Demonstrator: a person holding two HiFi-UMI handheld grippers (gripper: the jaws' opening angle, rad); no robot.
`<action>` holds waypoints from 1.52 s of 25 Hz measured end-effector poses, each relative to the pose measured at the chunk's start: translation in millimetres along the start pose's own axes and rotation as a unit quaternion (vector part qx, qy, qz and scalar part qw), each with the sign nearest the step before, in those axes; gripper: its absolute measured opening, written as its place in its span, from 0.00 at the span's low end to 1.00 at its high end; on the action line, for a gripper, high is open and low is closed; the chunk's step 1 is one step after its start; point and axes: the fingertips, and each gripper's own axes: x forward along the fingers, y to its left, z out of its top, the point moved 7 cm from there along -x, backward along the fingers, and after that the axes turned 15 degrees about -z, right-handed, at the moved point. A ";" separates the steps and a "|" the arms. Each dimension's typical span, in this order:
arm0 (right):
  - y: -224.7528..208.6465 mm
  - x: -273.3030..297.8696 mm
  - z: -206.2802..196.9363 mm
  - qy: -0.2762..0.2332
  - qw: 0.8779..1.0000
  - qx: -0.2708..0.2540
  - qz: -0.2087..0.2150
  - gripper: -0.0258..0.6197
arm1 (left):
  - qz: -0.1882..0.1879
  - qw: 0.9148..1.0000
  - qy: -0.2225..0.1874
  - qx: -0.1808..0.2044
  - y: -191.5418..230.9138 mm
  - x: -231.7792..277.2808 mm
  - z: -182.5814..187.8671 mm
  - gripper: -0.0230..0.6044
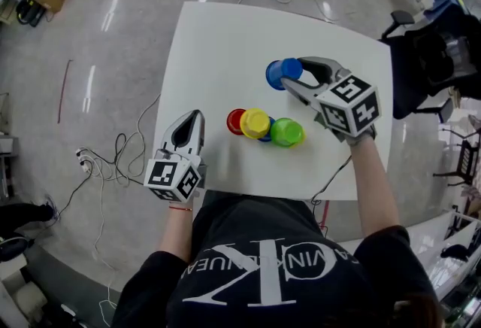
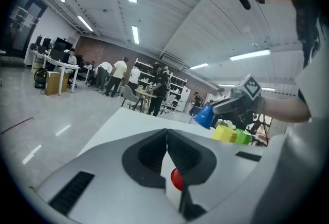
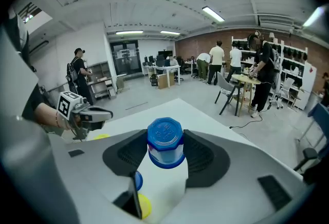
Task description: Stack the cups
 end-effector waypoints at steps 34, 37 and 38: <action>88.7 -90.8 5.8 0.038 0.987 -0.135 0.076 0.40 | -0.040 0.999 -0.011 0.026 -11.2 14.1 19.0 0.04; 89.1 -89.7 5.4 0.039 0.987 -0.137 0.077 0.40 | -0.038 0.999 -0.011 0.023 -10.9 13.5 18.4 0.04; 88.9 -89.3 5.5 0.038 0.987 -0.138 0.077 0.40 | -0.038 0.999 -0.011 0.023 -10.8 13.6 18.2 0.04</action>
